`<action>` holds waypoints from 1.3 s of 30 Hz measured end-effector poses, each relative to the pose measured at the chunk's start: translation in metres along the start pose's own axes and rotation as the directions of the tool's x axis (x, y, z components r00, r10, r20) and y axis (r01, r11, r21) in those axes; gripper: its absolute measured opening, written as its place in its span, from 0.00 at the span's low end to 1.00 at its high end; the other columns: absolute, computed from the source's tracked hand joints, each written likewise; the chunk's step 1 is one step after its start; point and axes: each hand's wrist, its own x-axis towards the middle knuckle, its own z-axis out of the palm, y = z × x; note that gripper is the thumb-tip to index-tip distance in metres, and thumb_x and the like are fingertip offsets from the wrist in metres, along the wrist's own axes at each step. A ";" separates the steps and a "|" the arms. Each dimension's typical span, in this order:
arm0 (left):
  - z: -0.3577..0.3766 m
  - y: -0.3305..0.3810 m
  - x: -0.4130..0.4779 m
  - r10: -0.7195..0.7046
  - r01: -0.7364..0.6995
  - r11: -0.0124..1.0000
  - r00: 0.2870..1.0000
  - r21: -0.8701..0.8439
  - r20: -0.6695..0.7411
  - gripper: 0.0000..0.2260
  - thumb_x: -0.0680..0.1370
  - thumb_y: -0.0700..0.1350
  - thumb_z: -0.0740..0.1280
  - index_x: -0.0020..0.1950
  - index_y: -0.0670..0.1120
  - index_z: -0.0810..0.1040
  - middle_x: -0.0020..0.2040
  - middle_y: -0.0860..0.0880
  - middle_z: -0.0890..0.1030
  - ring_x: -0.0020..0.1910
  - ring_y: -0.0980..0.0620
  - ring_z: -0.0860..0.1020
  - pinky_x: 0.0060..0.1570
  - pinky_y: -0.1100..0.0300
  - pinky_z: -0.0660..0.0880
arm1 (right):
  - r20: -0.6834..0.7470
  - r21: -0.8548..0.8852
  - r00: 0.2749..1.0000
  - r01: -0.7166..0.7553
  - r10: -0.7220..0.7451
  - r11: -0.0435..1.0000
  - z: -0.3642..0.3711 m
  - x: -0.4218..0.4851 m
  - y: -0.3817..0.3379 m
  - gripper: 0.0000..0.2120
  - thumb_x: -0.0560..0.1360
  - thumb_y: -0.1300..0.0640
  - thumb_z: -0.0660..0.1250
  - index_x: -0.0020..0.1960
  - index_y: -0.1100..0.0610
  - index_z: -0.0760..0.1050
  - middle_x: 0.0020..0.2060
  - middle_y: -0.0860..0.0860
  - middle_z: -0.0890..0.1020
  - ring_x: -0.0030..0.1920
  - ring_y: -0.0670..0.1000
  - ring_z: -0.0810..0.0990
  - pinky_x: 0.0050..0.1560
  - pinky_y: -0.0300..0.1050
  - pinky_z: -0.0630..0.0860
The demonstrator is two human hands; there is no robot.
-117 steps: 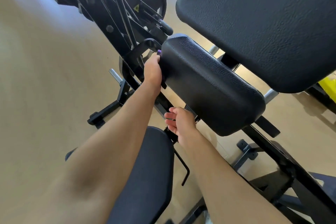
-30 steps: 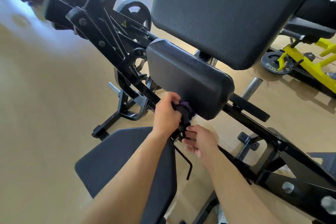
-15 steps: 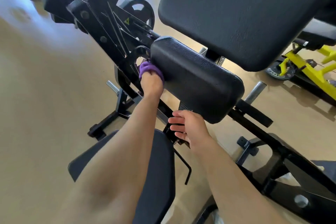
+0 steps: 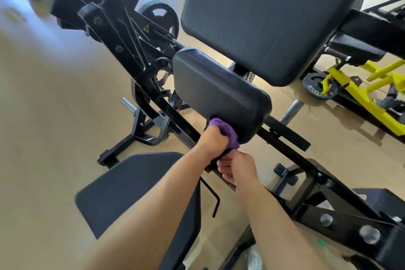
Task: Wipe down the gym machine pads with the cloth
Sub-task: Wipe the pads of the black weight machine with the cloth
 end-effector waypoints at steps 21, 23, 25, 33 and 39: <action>0.042 0.038 -0.094 0.408 -0.416 0.906 0.814 0.075 -0.414 0.09 0.79 0.42 0.69 0.55 0.50 0.86 0.48 0.55 0.77 0.49 0.55 0.77 0.54 0.58 0.76 | -0.022 -0.584 0.952 0.237 -0.306 0.777 -0.044 -0.028 0.025 0.14 0.86 0.57 0.55 0.68 0.59 0.72 0.64 0.57 0.78 0.65 0.56 0.77 0.60 0.40 0.73; 0.038 0.017 -0.110 0.231 -0.286 0.957 0.841 -0.040 -0.490 0.09 0.79 0.42 0.69 0.54 0.52 0.86 0.47 0.57 0.75 0.48 0.56 0.76 0.52 0.63 0.73 | 0.030 0.042 1.000 0.006 -0.007 0.999 -0.044 -0.030 0.034 0.09 0.83 0.62 0.59 0.50 0.58 0.77 0.47 0.58 0.82 0.44 0.55 0.81 0.39 0.41 0.76; 0.036 0.003 -0.136 0.094 -0.200 0.968 0.846 -0.149 -0.524 0.09 0.78 0.41 0.69 0.54 0.53 0.84 0.47 0.58 0.77 0.46 0.60 0.76 0.49 0.69 0.71 | 0.067 0.110 0.997 0.017 -0.025 0.994 -0.042 -0.046 0.047 0.11 0.80 0.65 0.59 0.41 0.58 0.75 0.40 0.60 0.80 0.36 0.56 0.77 0.33 0.41 0.71; 0.028 -0.018 -0.225 -0.200 -0.029 0.812 0.924 -0.583 -0.326 0.11 0.77 0.41 0.70 0.59 0.49 0.84 0.49 0.52 0.86 0.50 0.53 0.83 0.46 0.63 0.78 | 0.280 0.169 0.952 0.076 -0.121 0.983 -0.056 -0.130 0.051 0.14 0.81 0.50 0.61 0.53 0.59 0.79 0.52 0.60 0.83 0.56 0.62 0.82 0.64 0.61 0.78; 0.023 0.002 -0.285 -0.120 -0.103 0.755 0.949 -0.648 -0.291 0.09 0.77 0.42 0.69 0.51 0.53 0.87 0.44 0.54 0.87 0.46 0.53 0.84 0.41 0.59 0.81 | 0.335 0.096 0.901 0.259 -0.276 0.961 -0.067 -0.193 0.063 0.18 0.78 0.46 0.63 0.55 0.59 0.82 0.51 0.59 0.85 0.52 0.59 0.85 0.59 0.59 0.82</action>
